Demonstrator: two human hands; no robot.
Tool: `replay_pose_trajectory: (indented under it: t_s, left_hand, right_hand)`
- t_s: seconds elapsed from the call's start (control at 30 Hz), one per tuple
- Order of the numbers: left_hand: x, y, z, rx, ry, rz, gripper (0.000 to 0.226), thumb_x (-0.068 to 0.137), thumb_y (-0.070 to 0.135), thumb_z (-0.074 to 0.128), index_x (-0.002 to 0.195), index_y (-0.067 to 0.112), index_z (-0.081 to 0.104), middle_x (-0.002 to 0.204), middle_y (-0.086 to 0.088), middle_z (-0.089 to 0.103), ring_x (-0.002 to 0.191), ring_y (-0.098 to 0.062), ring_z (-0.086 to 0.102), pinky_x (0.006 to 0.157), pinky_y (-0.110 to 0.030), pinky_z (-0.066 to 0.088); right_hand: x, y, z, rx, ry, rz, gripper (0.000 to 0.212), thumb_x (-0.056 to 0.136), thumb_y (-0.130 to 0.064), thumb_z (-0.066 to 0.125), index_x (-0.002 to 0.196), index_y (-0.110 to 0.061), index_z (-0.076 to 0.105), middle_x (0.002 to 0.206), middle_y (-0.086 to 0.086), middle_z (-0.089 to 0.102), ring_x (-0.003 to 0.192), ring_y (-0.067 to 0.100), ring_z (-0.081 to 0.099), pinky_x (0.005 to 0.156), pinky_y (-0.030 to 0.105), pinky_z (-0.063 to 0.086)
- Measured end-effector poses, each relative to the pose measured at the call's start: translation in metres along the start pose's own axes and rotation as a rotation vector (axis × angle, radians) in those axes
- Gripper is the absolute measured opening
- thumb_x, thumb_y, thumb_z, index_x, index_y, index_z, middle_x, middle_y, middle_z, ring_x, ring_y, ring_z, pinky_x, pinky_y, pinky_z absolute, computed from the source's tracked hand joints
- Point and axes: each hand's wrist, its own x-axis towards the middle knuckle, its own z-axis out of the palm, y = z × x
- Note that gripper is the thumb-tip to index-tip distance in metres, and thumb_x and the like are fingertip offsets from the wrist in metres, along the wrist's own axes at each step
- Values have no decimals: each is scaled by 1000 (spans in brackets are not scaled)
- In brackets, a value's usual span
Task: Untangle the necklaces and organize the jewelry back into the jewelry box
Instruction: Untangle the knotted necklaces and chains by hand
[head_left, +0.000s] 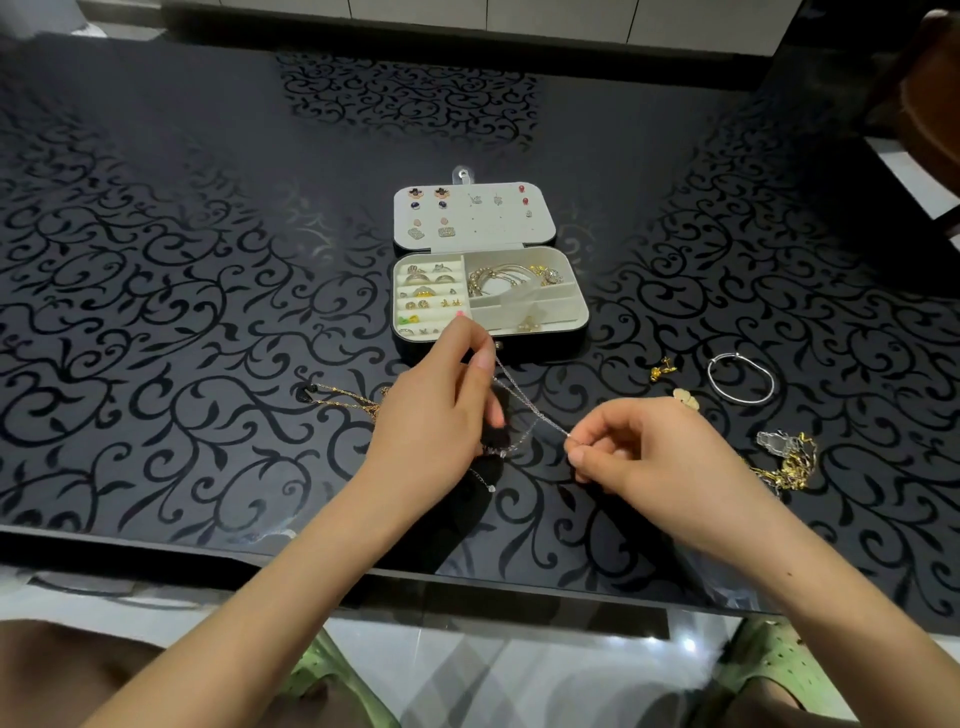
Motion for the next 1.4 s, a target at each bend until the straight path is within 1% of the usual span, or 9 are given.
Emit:
replay_pose_trajectory:
  t_s: [0.23,0.5,0.6,0.7,0.83,0.9,1.03,1.27,1.4]
  left_hand:
    - [-1,-3,-2,68,-68,-66,15,95,28,44,81,28,50,73,6,60,68,-17,58,77,-42,50]
    - [3,-2,-1,83,-111,-68,15,93,25,49,80,25,55,72,12,59,64,-4,52,66,-19,40]
    - [4,-4,1,-17,-113,-103,15,93,24,48,79,25,52,79,7,67,68,-14,60,76,-32,49]
    - [3,-2,0,-89,-136,-125,14,94,22,47,80,22,48,80,6,71,59,-5,55,67,-21,46]
    - [2,-3,2,-44,-174,-74,12,91,25,53,81,21,46,73,6,66,60,-12,53,72,-37,48]
    - [1,-4,2,31,-180,-57,14,86,26,59,78,23,47,68,7,58,60,-11,49,69,-33,45]
    - [-2,-2,-2,126,-196,8,17,80,26,67,72,23,53,74,4,61,58,-1,46,56,-17,36]
    - [-8,-2,-5,226,-267,109,17,70,33,71,67,36,55,88,10,57,89,-7,54,83,-35,44]
    - [-7,3,-3,334,-197,120,9,66,47,58,69,40,53,93,14,58,95,-8,52,88,-32,37]
  right_hand:
    - [4,0,-5,98,27,-44,11,81,-20,69,71,-21,68,56,-9,48,50,4,38,55,17,35]
    - [12,-1,-3,264,35,37,11,85,-17,65,78,-17,74,45,-10,33,43,4,27,42,9,24]
    - [11,-1,-4,324,-6,91,10,83,-19,69,75,-17,75,51,6,42,51,9,37,51,9,33]
    - [12,-3,-4,372,-64,138,6,80,-18,72,75,-16,76,67,12,70,62,6,60,69,17,46]
    - [11,-7,-7,432,-101,163,5,82,-11,68,80,-10,73,42,-12,57,40,-5,49,44,3,33]
    - [10,-9,-9,458,-98,165,6,83,-7,66,81,-9,72,38,-14,52,35,-5,46,38,3,31]
    - [10,-8,-10,445,-79,159,6,83,-8,66,82,-9,72,38,-14,52,35,-5,46,37,4,31]
    - [12,-1,-9,464,-65,159,5,81,-8,68,80,-10,72,39,-14,52,35,-5,46,38,4,30]
    - [14,4,-8,453,-77,128,11,80,-8,69,71,-14,72,47,-10,55,41,-2,44,43,5,30]
